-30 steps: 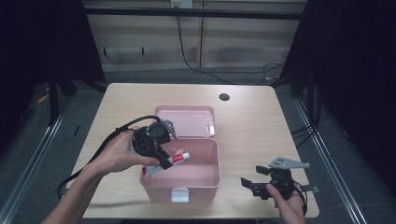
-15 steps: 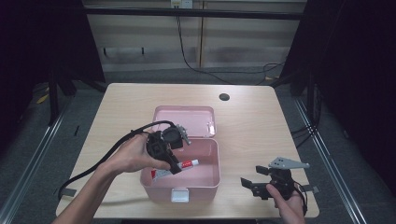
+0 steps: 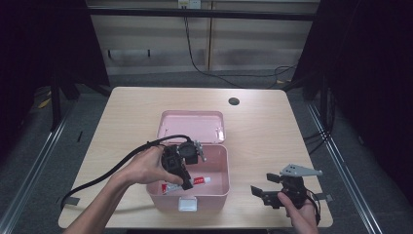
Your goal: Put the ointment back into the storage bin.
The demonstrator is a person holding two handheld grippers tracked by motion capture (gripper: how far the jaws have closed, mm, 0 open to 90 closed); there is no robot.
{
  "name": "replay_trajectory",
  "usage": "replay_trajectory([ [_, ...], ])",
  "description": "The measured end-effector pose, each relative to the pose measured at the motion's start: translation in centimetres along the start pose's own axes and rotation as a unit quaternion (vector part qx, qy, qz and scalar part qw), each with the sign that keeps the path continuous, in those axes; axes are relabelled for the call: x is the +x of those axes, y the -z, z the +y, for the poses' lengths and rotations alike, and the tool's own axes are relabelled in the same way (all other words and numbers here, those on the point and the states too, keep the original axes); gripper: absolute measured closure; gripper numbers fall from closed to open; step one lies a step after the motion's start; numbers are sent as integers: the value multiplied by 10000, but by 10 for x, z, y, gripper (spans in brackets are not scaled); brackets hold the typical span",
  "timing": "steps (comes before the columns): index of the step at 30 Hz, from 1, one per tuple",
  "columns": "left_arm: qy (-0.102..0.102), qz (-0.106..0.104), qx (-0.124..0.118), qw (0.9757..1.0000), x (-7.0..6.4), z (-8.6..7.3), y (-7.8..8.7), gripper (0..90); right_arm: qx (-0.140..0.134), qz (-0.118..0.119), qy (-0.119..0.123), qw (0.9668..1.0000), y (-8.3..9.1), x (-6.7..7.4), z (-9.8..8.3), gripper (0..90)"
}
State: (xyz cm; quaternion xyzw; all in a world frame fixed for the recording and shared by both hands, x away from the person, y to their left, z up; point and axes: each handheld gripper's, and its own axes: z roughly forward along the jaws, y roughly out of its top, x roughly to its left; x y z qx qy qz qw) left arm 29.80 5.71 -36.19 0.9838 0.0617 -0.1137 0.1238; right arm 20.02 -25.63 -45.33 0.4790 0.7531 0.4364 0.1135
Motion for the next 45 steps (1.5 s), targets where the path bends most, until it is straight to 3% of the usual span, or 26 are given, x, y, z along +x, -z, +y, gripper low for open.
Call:
replay_trajectory([
  [3, 95, 21, -6, 10000, 2, 2, -4, 709, 3, 1, -2, 10000, 0, 0, 0, 166],
  [6, 65, -75, 22, 9999, 4, 3, -8, 709, -1, 0, -7, 10000, 0, 0, 0, 166],
  [9, 80, -45, 3, 10000, 8, 6, -12, 709, -8, -15, -3, 10000, 0, 0, 0, 166],
  [17, -105, -310, 160, 9993, 13, 11, -32, 709, -17, 11, 1, 10000, 0, 0, 0, 166],
  [21, -154, -253, 204, 9994, 12, 12, -35, 710, -34, 38, 20, 10000, 1, 0, 0, 164],
  [32, -175, -501, 256, 9983, 16, 14, -46, 709, -21, 19, 39, 10000, 0, 0, 0, 164],
  [39, -257, -486, 459, 9974, 16, 15, -55, 708, -36, 27, 42, 10000, 1, 0, 0, 163],
  [45, -254, -562, 450, 9971, 16, 15, -58, 708, -27, 18, 44, 10000, 1, 1, 0, 162],
])
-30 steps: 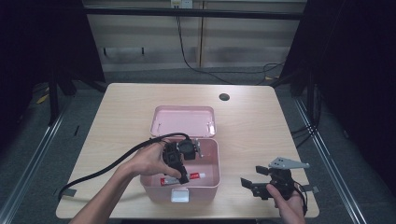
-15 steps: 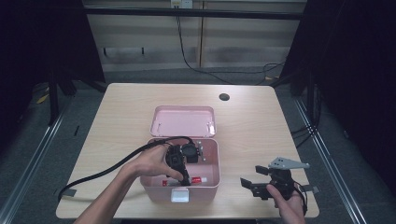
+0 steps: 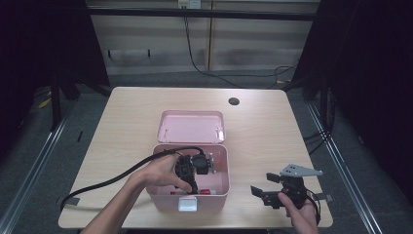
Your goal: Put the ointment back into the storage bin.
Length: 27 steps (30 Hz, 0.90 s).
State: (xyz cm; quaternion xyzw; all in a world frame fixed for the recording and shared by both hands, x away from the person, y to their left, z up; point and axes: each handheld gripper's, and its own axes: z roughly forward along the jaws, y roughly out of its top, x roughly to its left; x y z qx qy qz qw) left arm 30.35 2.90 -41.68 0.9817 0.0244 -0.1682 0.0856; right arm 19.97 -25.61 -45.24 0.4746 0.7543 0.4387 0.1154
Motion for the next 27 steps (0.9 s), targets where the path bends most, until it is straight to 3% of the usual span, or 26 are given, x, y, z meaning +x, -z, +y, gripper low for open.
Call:
replay_trajectory([
  [11, -51, -85, 69, 9999, 3, 2, -9, 708, -6, 12, -11, 10000, 0, 0, 0, 162],
  [15, -160, -115, 153, 9997, 5, 3, -14, 708, -3, 3, -10, 10000, 0, 0, 0, 163],
  [27, -83, -196, 185, 9996, 8, 4, -22, 707, 1, 5, -7, 10000, 0, 0, 0, 162],
])
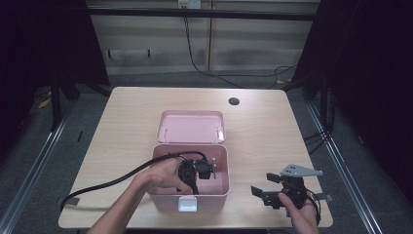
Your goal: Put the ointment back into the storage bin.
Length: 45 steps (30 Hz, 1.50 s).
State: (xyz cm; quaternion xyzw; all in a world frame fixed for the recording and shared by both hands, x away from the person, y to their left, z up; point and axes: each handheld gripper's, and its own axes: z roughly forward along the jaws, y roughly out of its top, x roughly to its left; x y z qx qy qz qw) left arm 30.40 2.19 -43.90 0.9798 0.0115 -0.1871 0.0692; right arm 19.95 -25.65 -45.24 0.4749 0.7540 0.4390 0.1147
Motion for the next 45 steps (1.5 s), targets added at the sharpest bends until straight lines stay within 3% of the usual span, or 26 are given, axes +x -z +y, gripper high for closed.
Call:
replay_trajectory([
  [8, -32, -88, 118, 9999, 4, 2, -7, 707, -1, 7, -10, 10000, 0, 0, 0, 162],
  [19, -99, -59, 77, 9999, 6, 1, -12, 707, 0, -2, -9, 10000, 0, 0, 0, 162],
  [30, -17, -177, -19, 9998, 8, 1, -14, 698, 28, -10, -14, 10000, -1, 0, 0, 162],
  [38, 44, -99, 11, 9999, 8, 1, -14, 676, 34, -6, -27, 10000, -1, -1, 0, 162],
  [39, 149, -135, -59, 9998, 8, 1, -14, 663, 27, -9, -30, 10000, -1, -1, 0, 162],
  [41, 114, -49, -140, 9998, 8, 2, -10, 661, 29, -11, -24, 10000, -1, -1, 0, 162],
  [42, 230, -32, -304, 9993, 8, 1, -7, 655, 29, -13, -20, 10000, -1, -1, 0, 162],
  [45, 265, -71, -542, 9982, 8, 1, 1, 610, 12, -13, -11, 10000, 0, -1, 0, 162],
])
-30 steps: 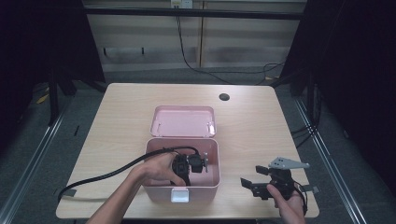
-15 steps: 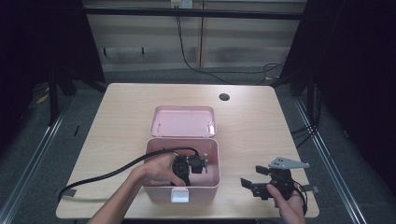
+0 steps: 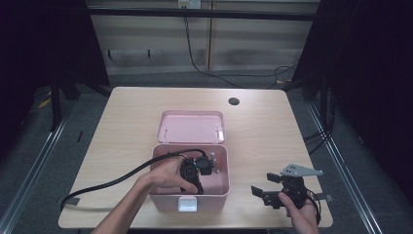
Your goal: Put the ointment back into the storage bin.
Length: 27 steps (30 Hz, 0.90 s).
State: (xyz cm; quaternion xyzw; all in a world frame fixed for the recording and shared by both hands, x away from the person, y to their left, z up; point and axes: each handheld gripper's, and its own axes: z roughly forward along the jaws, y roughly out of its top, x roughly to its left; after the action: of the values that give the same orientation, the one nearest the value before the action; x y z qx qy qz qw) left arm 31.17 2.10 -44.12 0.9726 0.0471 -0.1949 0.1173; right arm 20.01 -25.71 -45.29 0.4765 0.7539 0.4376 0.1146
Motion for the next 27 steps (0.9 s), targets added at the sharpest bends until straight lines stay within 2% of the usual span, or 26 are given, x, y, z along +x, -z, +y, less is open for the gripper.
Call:
replay_trajectory([
  [4, 85, 170, -166, 9997, -3, -1, 9, 605, -7, 13, -4, 10000, 0, 0, 0, 162],
  [7, 68, 262, -146, 9995, -5, -2, 14, 584, -1, -1, 4, 10000, 0, 0, 0, 162],
  [10, 91, 305, -180, 9993, -8, -3, 17, 562, 1, -3, 5, 10000, 0, 0, 0, 162],
  [12, 52, 259, -243, 9994, -10, -3, 20, 559, 2, -7, 7, 10000, 0, 0, 0, 162],
  [15, 98, 271, -425, 9987, -10, -4, 26, 532, 0, -4, 1, 10000, 0, 0, 0, 162],
  [16, 134, 314, -508, 9981, -10, -5, 28, 530, -1, -7, 7, 10000, 0, 0, 0, 162],
  [20, 130, 384, -590, 9974, -13, -7, 36, 514, -4, 5, -1, 10000, 1, 0, 0, 162],
  [22, 32, 515, -556, 9971, -18, -8, 39, 499, -5, 7, -11, 10000, 0, 0, 0, 162],
  [25, 29, 635, -555, 9964, -20, -11, 46, 487, -5, 14, 7, 10000, 0, 0, 0, 162],
  [27, 62, 692, -671, 9953, -22, -13, 50, 479, 1, 5, -8, 10000, 1, 0, 0, 162],
])
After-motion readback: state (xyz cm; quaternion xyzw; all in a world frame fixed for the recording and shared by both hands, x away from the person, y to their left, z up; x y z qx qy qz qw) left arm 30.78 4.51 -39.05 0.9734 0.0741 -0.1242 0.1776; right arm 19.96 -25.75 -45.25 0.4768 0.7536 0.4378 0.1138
